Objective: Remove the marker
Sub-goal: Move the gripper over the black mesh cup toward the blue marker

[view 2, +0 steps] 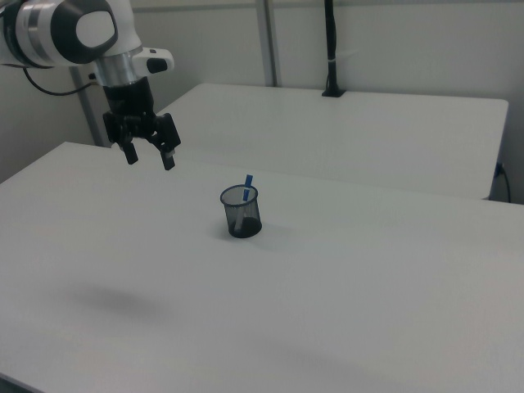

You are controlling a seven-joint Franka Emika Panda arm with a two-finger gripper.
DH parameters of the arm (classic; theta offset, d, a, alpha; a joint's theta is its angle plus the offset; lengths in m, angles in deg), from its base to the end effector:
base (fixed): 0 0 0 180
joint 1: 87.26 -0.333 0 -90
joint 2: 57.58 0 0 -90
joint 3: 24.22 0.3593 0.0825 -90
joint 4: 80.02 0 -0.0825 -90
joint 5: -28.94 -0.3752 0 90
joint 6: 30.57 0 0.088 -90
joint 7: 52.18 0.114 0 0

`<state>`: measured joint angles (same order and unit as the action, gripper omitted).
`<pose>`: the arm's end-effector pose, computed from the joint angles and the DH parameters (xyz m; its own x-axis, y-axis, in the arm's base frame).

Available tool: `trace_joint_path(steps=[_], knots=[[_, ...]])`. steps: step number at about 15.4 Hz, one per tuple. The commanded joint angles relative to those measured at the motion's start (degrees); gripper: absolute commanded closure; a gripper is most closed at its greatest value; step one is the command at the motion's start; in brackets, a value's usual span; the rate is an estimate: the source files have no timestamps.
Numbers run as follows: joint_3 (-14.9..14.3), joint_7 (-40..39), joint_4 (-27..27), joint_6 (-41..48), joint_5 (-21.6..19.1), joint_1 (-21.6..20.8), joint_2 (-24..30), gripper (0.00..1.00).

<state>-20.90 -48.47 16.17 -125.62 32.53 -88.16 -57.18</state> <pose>0.5471 0.0338 0.6222 0.9999 0.0145 -0.0090 0.0151 -0.9979 0.0634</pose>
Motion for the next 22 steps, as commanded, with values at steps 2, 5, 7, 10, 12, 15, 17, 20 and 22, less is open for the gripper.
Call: trace_joint_path(steps=[2, 5, 7, 10, 12, 15, 17, 20, 22], knots=[[0.4, -1.0, 0.2, 1.2, -0.4, -0.2, 0.5, 0.0], [0.3, -0.9, 0.2, 1.2, -0.4, -0.2, 0.5, 0.0], [0.3, -0.9, 0.2, 1.2, -0.3, -0.2, 0.5, 0.0], [0.4, -1.0, 0.5, 1.3, -0.3, 0.1, 0.6, 0.0], [0.3, -1.0, 0.1, 0.3, -0.3, 0.4, -0.1, 0.0], [0.3, -1.0, -0.1, -4.1, -0.2, 0.6, -0.8, 0.0], [0.3, -1.0, -0.3, -6.0, -0.3, 1.3, -1.8, 0.0], [0.2, -1.0, -0.4, -11.7, 0.2, 1.7, -4.1, 0.0], [0.2, -0.9, -0.4, -18.5, 0.2, 2.4, -6.2, 0.0]])
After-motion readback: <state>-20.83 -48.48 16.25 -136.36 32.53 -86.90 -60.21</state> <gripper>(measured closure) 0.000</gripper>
